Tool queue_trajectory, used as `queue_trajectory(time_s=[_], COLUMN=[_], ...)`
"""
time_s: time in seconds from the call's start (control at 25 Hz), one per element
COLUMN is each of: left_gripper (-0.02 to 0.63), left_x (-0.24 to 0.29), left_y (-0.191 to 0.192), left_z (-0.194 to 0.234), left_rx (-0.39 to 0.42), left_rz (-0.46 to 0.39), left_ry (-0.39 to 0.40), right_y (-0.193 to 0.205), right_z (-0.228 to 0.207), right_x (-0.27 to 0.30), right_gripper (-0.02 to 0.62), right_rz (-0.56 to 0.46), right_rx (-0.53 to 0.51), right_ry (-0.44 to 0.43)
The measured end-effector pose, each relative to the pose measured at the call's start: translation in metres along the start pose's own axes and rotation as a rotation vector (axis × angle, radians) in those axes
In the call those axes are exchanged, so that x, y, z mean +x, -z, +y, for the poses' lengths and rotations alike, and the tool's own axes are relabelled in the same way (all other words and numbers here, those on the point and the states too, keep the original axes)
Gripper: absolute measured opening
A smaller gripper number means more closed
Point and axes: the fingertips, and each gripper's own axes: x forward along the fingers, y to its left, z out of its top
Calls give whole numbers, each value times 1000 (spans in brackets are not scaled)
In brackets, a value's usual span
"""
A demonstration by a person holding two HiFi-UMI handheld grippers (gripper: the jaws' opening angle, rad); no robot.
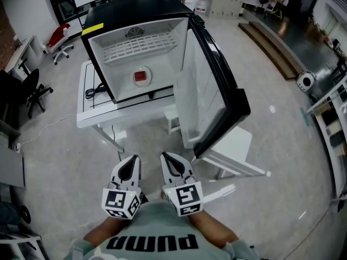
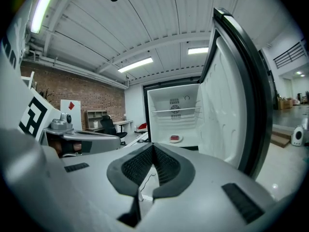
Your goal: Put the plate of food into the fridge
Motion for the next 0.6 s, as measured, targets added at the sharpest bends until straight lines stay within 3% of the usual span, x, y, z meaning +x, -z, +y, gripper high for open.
queue_trajectory(time_s=[0.6], left_gripper=[5], left_x=[4], left_y=[-6], left_z=[0], left_rx=[5], left_rz=[-15], left_ry=[-14], right_y=[-3], right_z=[0], right_x=[4], right_gripper=[3], right_rz=[7], right_rx=[2], right_ry=[-23])
